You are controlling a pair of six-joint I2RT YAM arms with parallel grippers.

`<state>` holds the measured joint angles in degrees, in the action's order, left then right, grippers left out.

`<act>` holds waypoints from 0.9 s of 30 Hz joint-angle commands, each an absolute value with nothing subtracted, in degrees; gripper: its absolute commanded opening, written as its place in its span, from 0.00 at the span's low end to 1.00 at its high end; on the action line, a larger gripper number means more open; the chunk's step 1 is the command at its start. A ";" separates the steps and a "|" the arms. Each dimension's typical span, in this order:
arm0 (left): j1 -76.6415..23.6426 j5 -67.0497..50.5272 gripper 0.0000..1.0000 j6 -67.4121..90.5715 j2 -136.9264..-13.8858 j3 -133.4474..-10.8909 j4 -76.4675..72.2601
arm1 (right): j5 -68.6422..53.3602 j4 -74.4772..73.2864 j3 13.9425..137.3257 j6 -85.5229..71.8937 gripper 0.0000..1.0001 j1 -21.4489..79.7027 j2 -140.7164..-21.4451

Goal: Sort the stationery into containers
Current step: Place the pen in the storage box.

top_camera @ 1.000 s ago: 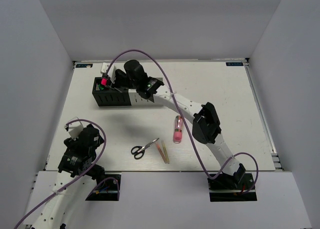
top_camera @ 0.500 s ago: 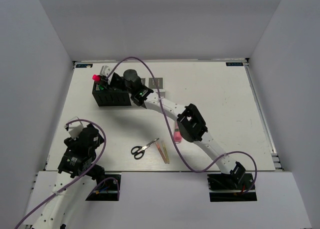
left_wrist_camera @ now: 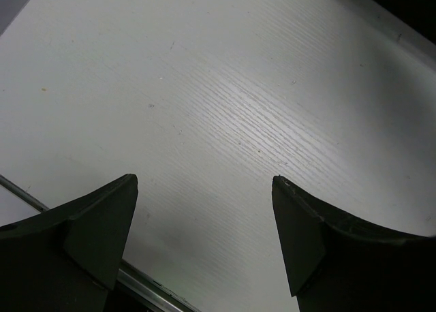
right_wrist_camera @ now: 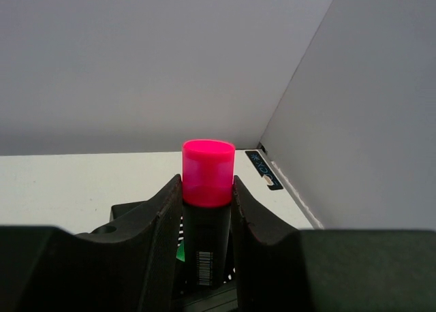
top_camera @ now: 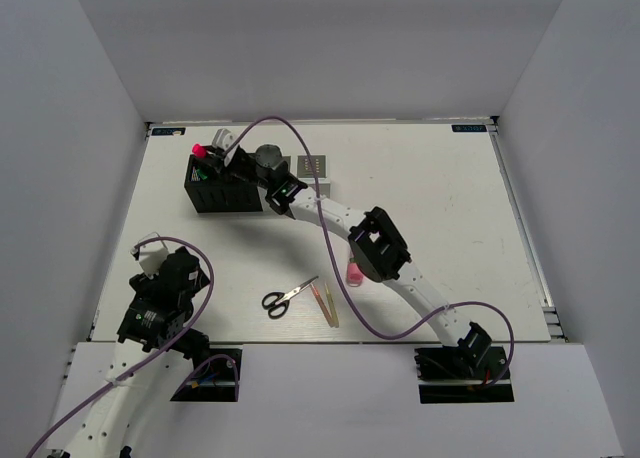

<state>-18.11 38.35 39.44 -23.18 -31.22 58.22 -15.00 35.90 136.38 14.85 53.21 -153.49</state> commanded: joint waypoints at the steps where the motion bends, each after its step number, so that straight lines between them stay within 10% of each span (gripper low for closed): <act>1: -17.75 38.23 0.90 39.11 -23.64 -30.76 58.00 | -13.54 40.87 137.46 12.83 0.00 52.65 -153.37; 27: -17.67 38.58 0.90 39.38 -23.38 -30.76 57.92 | -14.59 40.61 139.22 10.81 0.14 52.82 -156.27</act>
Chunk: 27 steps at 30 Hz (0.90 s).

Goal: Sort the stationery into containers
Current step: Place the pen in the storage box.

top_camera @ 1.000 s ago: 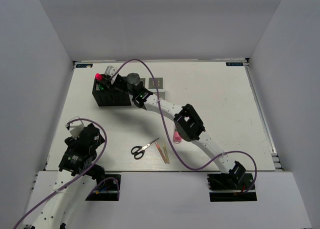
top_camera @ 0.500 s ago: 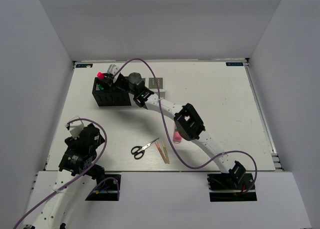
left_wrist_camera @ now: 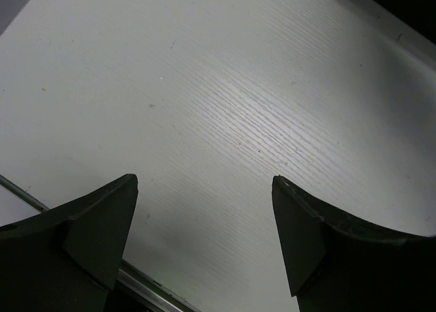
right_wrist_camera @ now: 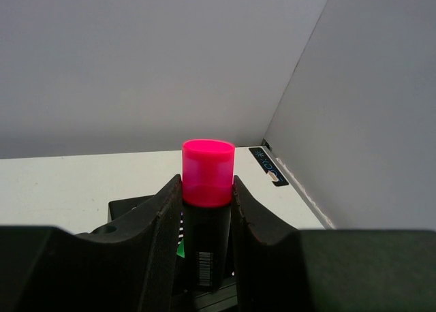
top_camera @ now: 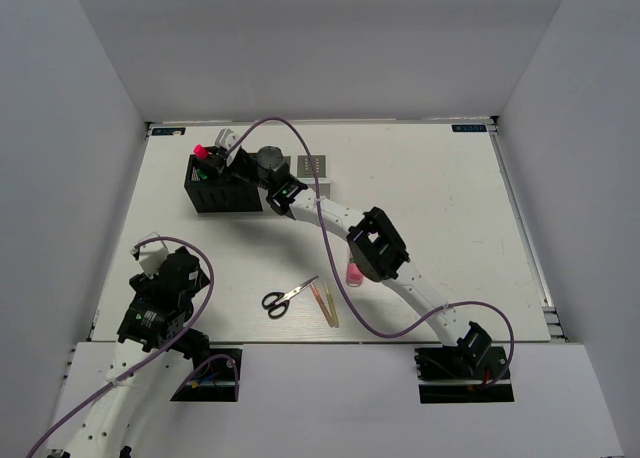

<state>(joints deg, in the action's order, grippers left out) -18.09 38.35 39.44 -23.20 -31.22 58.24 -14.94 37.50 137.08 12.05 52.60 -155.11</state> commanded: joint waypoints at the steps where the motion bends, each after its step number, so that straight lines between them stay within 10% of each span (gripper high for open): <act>1: -17.67 38.50 0.90 39.55 -23.47 -30.85 57.83 | -14.85 40.61 139.31 10.64 0.14 52.82 -156.27; 27: -17.67 38.58 0.90 39.29 -23.64 -30.85 57.74 | -14.68 40.69 139.31 9.67 0.36 53.09 -157.85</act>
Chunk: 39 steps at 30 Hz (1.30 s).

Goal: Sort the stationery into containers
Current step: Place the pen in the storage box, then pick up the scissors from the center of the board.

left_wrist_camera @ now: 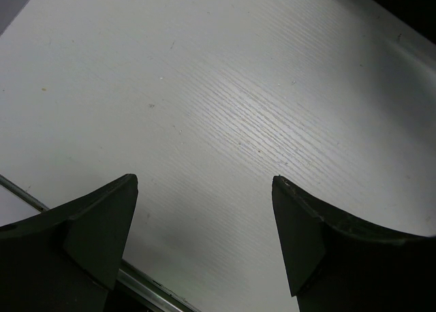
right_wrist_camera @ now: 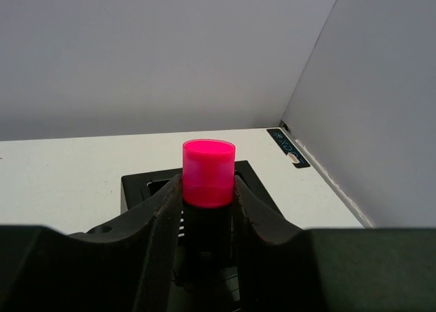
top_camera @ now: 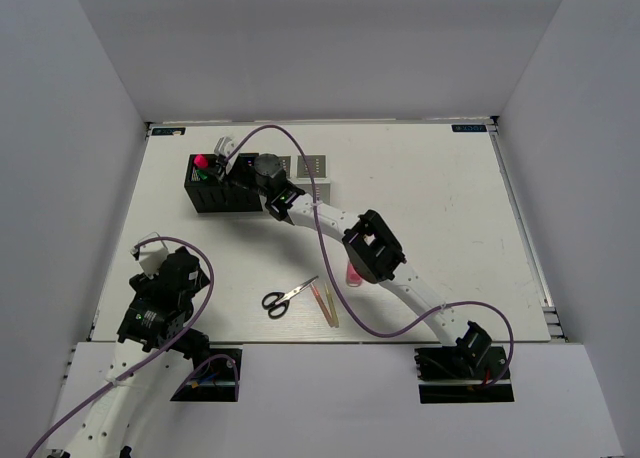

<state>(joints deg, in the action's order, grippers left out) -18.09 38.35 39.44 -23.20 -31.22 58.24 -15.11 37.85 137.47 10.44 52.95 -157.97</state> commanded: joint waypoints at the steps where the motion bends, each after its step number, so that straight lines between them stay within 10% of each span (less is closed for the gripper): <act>1: -17.75 38.50 0.90 39.29 -23.47 -30.85 57.66 | -14.59 40.61 139.31 9.58 0.38 52.91 -157.76; 6: -17.67 38.50 0.90 39.46 -23.55 -30.76 57.83 | -14.59 40.34 139.31 9.76 0.68 52.82 -157.06; 11: -17.67 38.41 0.90 39.29 -23.47 -30.76 57.74 | -14.33 40.34 139.13 9.67 0.68 52.82 -155.92; 13: -17.67 38.15 0.84 38.94 -23.38 -30.76 57.66 | -13.10 40.52 138.69 9.06 0.51 52.73 -154.87; 14: -17.67 38.06 0.72 38.76 -23.38 -30.59 57.22 | -12.83 40.60 138.00 8.44 0.37 52.65 -153.56; 15: -17.75 37.45 0.60 38.76 -23.29 -30.67 57.04 | -11.35 41.13 136.68 8.44 0.00 52.65 -152.85; 17: -17.75 36.83 0.18 37.62 -23.29 -30.50 55.82 | -9.68 41.22 133.87 8.26 0.00 52.47 -148.38; 19: -17.67 32.97 0.00 34.21 -23.11 -30.32 54.59 | -8.97 38.33 130.19 8.88 0.00 52.30 -143.73; 21: -17.67 23.96 0.00 31.83 -24.08 -30.41 51.60 | -8.53 24.96 131.38 9.84 0.20 51.24 -138.36; 22: -17.67 17.12 0.00 26.07 -24.43 -30.41 49.42 | -9.13 20.26 132.96 10.28 0.58 50.89 -135.03; 23: -17.75 12.96 0.05 24.10 -25.39 -30.58 48.61 | -10.62 10.12 134.37 10.89 0.73 50.02 -134.13; 26: -17.75 -2.78 0.61 18.99 -31.61 -33.64 46.14 | -13.53 -8.14 132.02 18.43 0.90 48.43 -125.44; 27: -17.67 -5.16 0.80 18.03 -33.55 -35.92 47.71 | -13.62 -11.57 129.05 20.46 0.88 48.25 -123.51; 30: -18.10 -13.78 0.88 17.84 -44.01 -41.90 52.45 | -15.12 -27.92 123.59 23.12 0.00 45.71 -114.27; 33: -21.68 -15.21 0.74 15.92 -51.23 -44.12 54.58 | -15.90 -45.13 115.77 24.34 0.05 42.72 -101.75; 35: -23.90 -12.85 0.42 15.56 -56.83 -46.66 55.89 | -19.05 -52.00 105.46 25.39 0.61 40.17 -97.75; 36: -27.21 -12.66 0.20 14.43 -58.26 -48.32 56.68 | -19.94 -52.47 102.25 25.92 0.61 39.30 -91.73; 37: -28.29 -12.05 0.14 14.33 -63.14 -50.25 57.65 | -21.95 -52.73 95.52 26.97 0.59 38.42 -89.67; 38: -30.56 -9.78 0.11 13.80 -64.76 -51.14 58.44 | -22.84 -51.69 89.01 27.33 0.17 38.06 -87.56; 39: -31.54 -8.89 0.11 13.36 -66.34 -53.15 59.32 | -23.20 -50.64 83.29 26.55 0.00 37.97 -80.32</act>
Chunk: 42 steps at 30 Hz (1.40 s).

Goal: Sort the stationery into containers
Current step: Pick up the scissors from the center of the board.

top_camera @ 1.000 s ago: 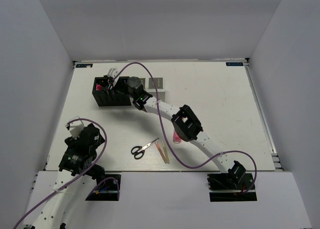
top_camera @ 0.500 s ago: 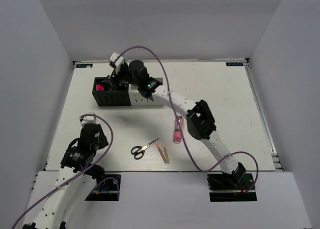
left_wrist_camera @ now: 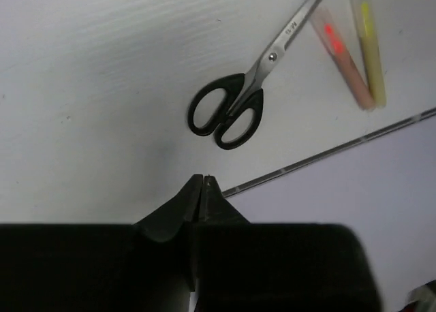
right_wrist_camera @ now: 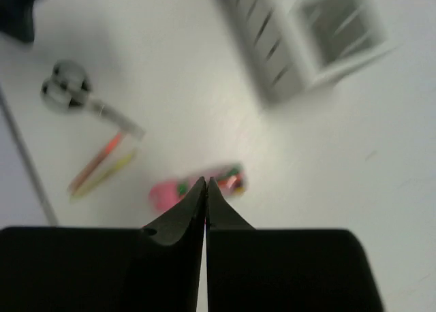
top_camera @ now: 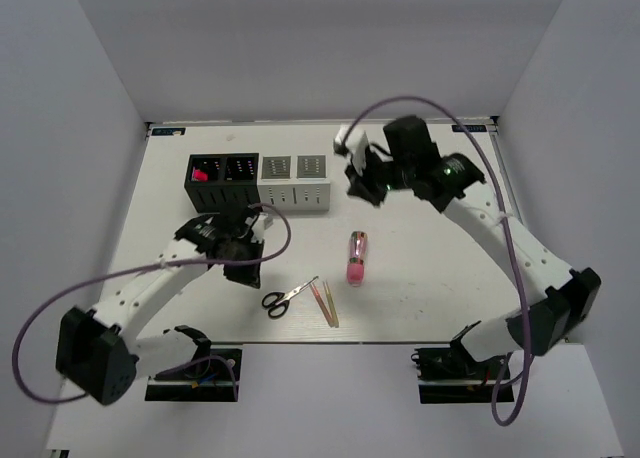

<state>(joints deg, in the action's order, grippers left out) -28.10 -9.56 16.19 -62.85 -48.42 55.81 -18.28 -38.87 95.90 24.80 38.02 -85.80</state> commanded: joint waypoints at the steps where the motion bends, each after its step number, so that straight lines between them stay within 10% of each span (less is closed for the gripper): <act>1: -33.38 -8.27 0.21 12.66 -70.19 -54.48 60.89 | -23.29 -49.84 81.14 25.93 0.00 36.92 -78.77; 2: -34.70 -6.09 0.34 11.79 -72.05 -55.45 61.34 | -24.16 -47.92 77.12 24.71 0.00 36.91 -77.62; 4: -35.85 -5.28 0.54 10.73 -74.69 -55.81 62.48 | -25.04 -47.20 72.87 23.74 0.31 35.95 -73.40; 7: -36.12 -3.70 0.60 10.20 -76.46 -54.50 61.27 | -26.45 -43.62 67.07 21.27 0.38 34.90 -69.19; 42: -40.07 3.42 0.31 13.89 -92.81 -45.18 41.93 | -38.14 -34.28 53.17 16.08 0.31 22.85 -59.86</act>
<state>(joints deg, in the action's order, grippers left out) -38.70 1.13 12.64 -90.59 -48.97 47.09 -36.21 -35.62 53.54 16.64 23.66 -61.30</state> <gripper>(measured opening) 0.335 0.310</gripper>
